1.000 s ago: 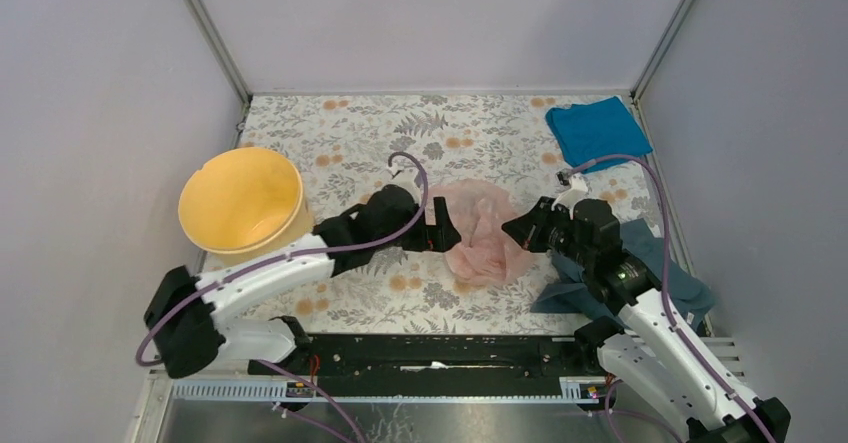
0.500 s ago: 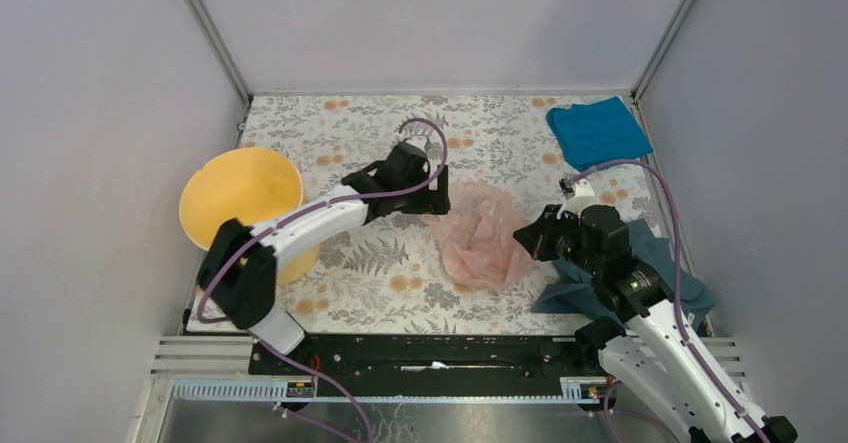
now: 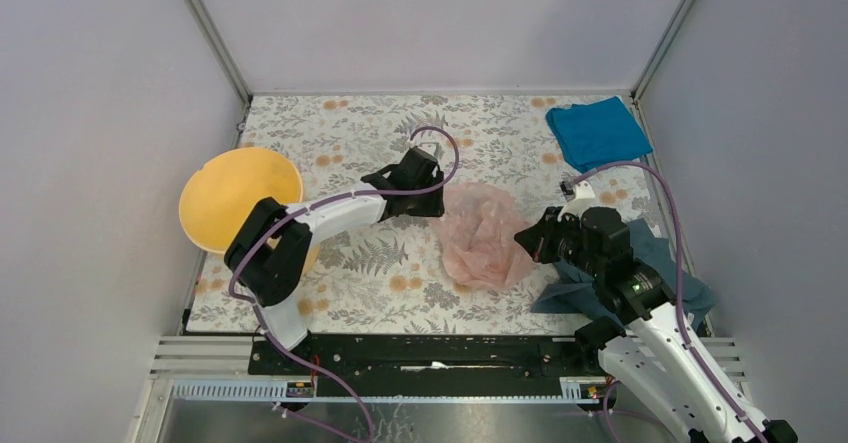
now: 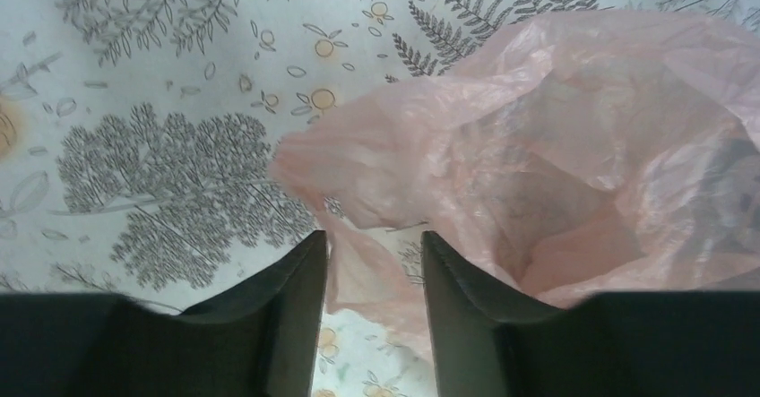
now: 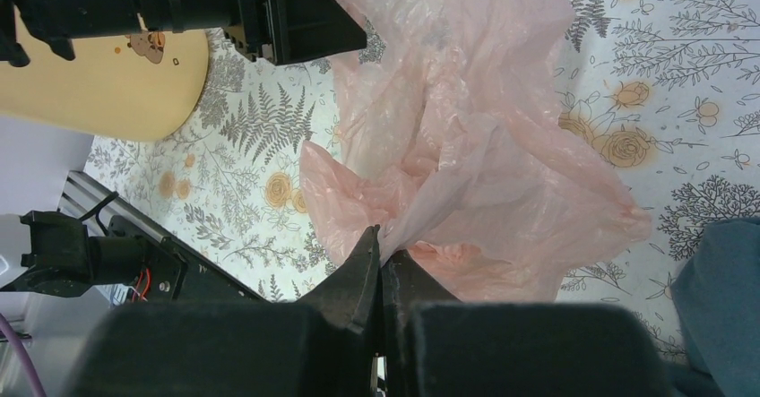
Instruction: Put the trash bags into the trash bin
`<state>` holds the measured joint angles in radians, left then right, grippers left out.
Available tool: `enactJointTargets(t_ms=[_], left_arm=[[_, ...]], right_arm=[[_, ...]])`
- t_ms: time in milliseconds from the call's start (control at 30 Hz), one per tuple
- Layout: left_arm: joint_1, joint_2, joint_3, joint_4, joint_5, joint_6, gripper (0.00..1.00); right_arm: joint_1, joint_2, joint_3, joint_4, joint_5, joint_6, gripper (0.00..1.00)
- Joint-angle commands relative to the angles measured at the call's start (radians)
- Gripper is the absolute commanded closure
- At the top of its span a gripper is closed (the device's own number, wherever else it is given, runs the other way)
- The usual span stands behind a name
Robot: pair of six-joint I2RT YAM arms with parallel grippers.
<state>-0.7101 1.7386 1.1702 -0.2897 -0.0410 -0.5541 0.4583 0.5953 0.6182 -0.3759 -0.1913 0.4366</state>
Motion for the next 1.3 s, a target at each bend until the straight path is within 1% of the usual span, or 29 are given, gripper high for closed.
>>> enactJointTargets(t_ms=[0, 67, 167, 200, 367, 533, 600, 700, 800, 867, 967, 1000, 1067, 1133, 1200, 1233, 1267], left_arm=[[0.018, 0.020, 0.034, 0.071, -0.023, 0.007, 0.64], [0.020, -0.001, 0.036, 0.050, -0.059, 0.020, 0.79], [0.020, -0.097, -0.006, 0.044, -0.088, 0.033, 0.99], [0.021, -0.142, -0.027, 0.039, -0.094, 0.031, 1.00], [0.020, -0.442, -0.165, -0.003, -0.127, 0.017, 1.00], [0.018, -0.679, -0.233, -0.092, -0.084, 0.002, 1.00], [0.019, -0.733, -0.245, -0.133, -0.070, -0.017, 1.00], [0.018, -0.775, -0.254, -0.187, -0.067, -0.039, 1.00], [0.018, -0.784, -0.263, -0.194, -0.081, -0.043, 1.00], [0.018, -0.760, -0.244, -0.195, -0.098, -0.041, 1.00], [0.020, -0.650, -0.131, -0.231, -0.146, -0.039, 1.00], [0.020, -0.597, -0.043, -0.253, -0.163, -0.036, 1.00], [0.027, -0.470, 0.140, -0.307, -0.201, -0.007, 1.00], [0.049, -0.343, 0.405, -0.411, -0.237, 0.022, 1.00], [0.057, -0.277, 0.688, -0.487, -0.204, 0.081, 1.00], [0.056, -0.291, 0.776, -0.473, -0.159, 0.112, 1.00], [0.055, -0.332, 0.796, -0.415, -0.119, 0.126, 1.00]], right_arm=[[0.003, -0.010, 0.026, 0.003, 0.023, -0.017, 1.00], [0.003, -0.014, 0.035, -0.012, 0.038, -0.020, 1.00], [0.003, -0.028, 0.044, -0.030, 0.064, -0.019, 1.00], [0.003, -0.032, 0.047, -0.031, 0.072, -0.016, 1.00], [0.003, -0.052, 0.069, -0.051, 0.130, 0.000, 1.00], [0.003, -0.062, 0.090, -0.057, 0.176, 0.014, 1.00], [0.003, -0.049, 0.096, -0.066, 0.179, 0.019, 1.00], [0.003, -0.023, 0.089, -0.066, 0.176, 0.038, 1.00], [0.003, 0.027, 0.061, -0.027, 0.166, 0.067, 1.00], [0.002, 0.086, 0.056, 0.014, 0.172, 0.084, 1.00], [0.003, 0.230, 0.120, 0.062, 0.221, 0.105, 1.00], [-0.001, 0.299, 0.162, 0.071, 0.240, 0.107, 1.00], [-0.036, 0.451, 0.312, 0.058, 0.242, 0.098, 1.00], [-0.087, 0.602, 0.552, -0.013, 0.206, 0.066, 1.00], [-0.097, 0.716, 0.887, -0.168, 0.194, -0.023, 1.00], [-0.093, 0.735, 1.033, -0.213, 0.179, -0.065, 1.00], [-0.084, 0.723, 1.129, -0.213, 0.151, -0.095, 1.00]])
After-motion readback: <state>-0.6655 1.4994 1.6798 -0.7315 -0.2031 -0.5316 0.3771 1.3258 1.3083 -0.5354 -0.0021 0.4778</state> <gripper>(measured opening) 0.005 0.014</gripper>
